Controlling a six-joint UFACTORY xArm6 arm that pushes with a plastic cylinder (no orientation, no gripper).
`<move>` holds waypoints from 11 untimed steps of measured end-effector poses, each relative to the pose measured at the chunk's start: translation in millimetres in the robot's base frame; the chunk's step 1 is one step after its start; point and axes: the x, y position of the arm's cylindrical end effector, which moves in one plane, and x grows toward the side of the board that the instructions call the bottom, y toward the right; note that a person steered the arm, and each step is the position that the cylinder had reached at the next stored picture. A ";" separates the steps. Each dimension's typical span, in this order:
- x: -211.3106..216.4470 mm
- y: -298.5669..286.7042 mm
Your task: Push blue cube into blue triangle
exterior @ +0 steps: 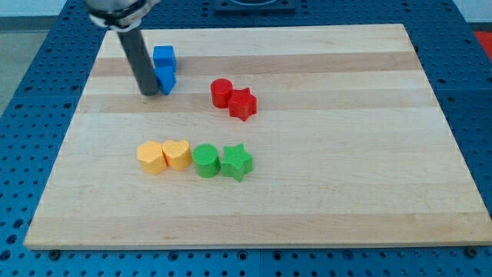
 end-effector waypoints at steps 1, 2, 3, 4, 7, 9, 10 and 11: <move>-1.1 -1.6; -6.8 -59.5; -48.3 -111.6; -115.4 -107.7; -135.2 -6.5; -97.4 0.6; -73.7 0.8; -65.7 0.2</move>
